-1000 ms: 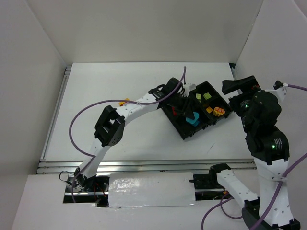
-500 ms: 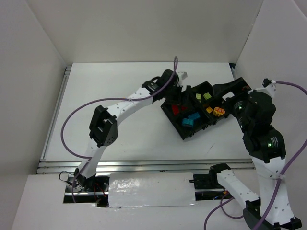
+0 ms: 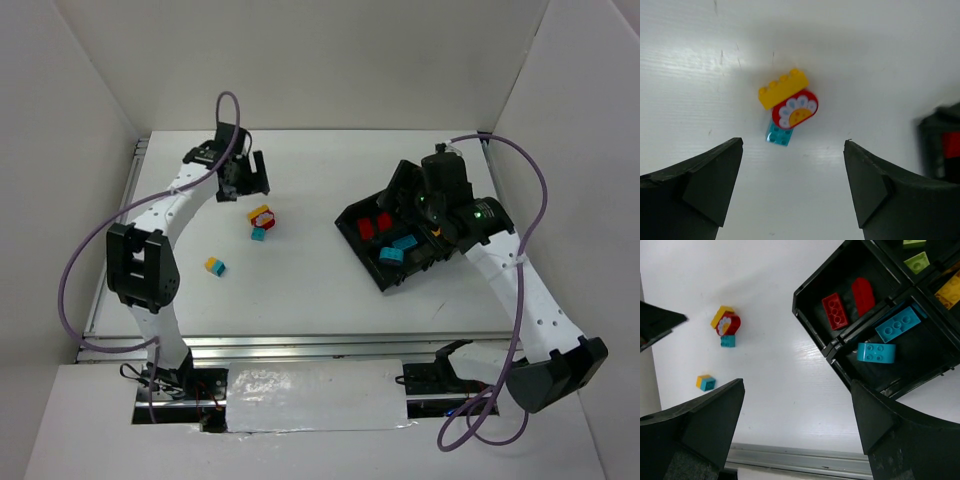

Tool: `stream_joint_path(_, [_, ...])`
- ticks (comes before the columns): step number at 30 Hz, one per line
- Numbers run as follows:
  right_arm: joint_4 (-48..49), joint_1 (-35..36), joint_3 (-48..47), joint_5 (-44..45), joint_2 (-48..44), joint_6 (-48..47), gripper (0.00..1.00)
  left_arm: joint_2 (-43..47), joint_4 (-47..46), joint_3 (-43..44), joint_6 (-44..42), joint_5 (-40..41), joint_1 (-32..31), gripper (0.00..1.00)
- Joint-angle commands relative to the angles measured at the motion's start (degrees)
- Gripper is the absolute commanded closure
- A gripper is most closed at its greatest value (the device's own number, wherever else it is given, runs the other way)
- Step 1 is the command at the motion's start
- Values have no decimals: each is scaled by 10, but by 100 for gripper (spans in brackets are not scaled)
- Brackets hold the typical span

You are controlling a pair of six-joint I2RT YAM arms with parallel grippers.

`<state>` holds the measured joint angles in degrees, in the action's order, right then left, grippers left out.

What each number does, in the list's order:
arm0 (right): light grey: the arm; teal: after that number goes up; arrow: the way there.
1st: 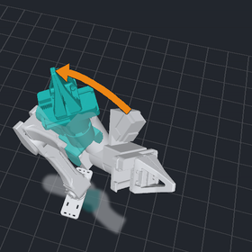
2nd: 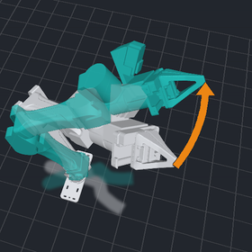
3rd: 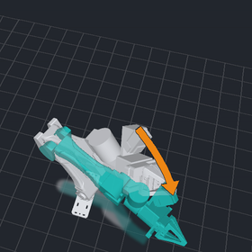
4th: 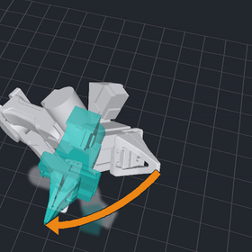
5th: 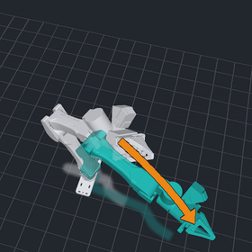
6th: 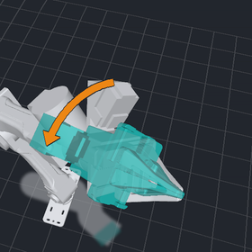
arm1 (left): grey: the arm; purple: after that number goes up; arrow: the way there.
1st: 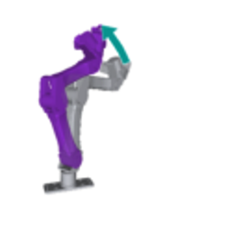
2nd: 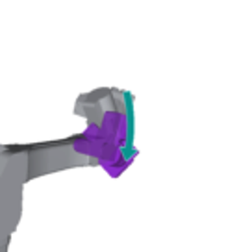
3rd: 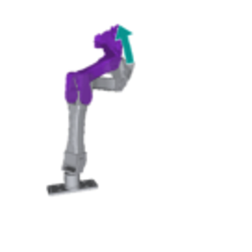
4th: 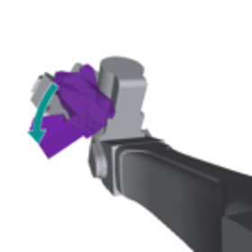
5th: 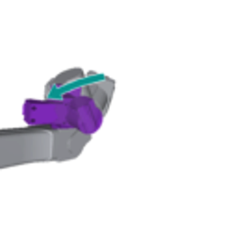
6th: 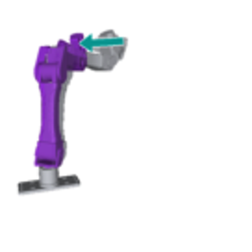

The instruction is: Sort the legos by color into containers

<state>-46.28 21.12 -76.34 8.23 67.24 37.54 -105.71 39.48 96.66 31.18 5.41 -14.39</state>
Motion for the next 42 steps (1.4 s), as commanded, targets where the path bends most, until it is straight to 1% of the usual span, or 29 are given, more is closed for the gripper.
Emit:
stream_joint_path(1, [28, 11, -27, -8, 0, -20, 6, -5, -33, -63, -78, -46, -24, 7])
stream_joint_path(2, [26, 12, -29, -11, 5, -24, 6, -4, -44, -76, -79, -46, -24, 7])
stream_joint_path(4, [23, 13, -35, -14, 18, -29, 6, 1, -73, -115, -77, -54, -24, 11])
stream_joint_path(7, [26, 13, -35, -15, 25, -39, 6, -1, -99, -150, -72, -60, -24, 15])
stream_joint_path(9, [31, 13, -33, -18, 26, -42, 6, -8, -105, -159, -75, -57, -24, 16])
stream_joint_path(10, [33, 13, -32, -23, 27, -44, 6, -18, -107, -163, -77, -57, -24, 18])
stream_joint_path(11, [37, 13, -31, -27, 27, -44, 6, -22, -111, -164, -80, -57, -24, 23])
stream_joint_path(14, [45, 13, -23, -36, 25, -45, 6, -41, -115, -163, -89, -41, -24, 24])
stream_joint_path(16, [51, 13, -15, -39, 20, -48, 5, -53, -120, -161, -96, -44, -24, 25])
stream_joint_path(17, [53, 13, -13, -40, 18, -48, 5, -57, -120, -156, -96, -44, -24, 29])
stream_joint_path(24, [51, 13, -18, -37, 22, -54, 5, -90, -118, -135, -98, -33, -24, 31])
stream_joint_path(25, [51, 13, -18, -37, 21, -55, 5, -93, -116, -131, -99, -29, -24, 39])
stream_joint_path(27, [52, 13, -18, -37, 22, -57, 5, -102, -110, -128, -96, -25, -24, 42])
stream_joint_path(28, [52, 13, -19, -37, 23, -57, 5, -105, -110, -128, -96, -24, -24, 48])
stream_joint_path(29, [53, 13, -19, -36, 24, -58, 5, -107, -108, -128, -93, -24, -23, 55])
stream_joint_path(30, [53, 13, -20, -36, 24, -58, 5, -107, -107, -129, -92, -25, -24, 65])
stream_joint_path(31, [52, 13, -21, -36, 26, -58, 5, -105, -102, -130, -90, -24, -24, 81])
stream_joint_path(32, [51, 13, -22, -36, 26, -58, 5, -103, -99, -132, -84, -21, -24, 85])
stream_joint_path(33, [52, 13, -22, -36, 27, -58, 5, -94, -95, -134, -83, -22, -24, 95])
stream_joint_path(34, [53, 13, -22, -35, 27, -59, 5, -87, -91, -136, -82, -26, -25, 100])
stream_joint_path(38, [54, 10, -22, -32, 30, -54, 5, -22, -97, -152, -81, -64, -37, 100])
stream_joint_path(39, [53, 8, -24, -35, 31, -52, 4, 8, -100, -153, -83, -93, -48, 100])
stream_joint_path(41, [54, 2, -29, -36, 32, -43, 4, 35, -110, -148, -89, -122, -63, 100])
stream_joint_path(42, [56, -3, -30, -36, 31, -40, 4, 53, -114, -136, -89, -156, -80, 100])
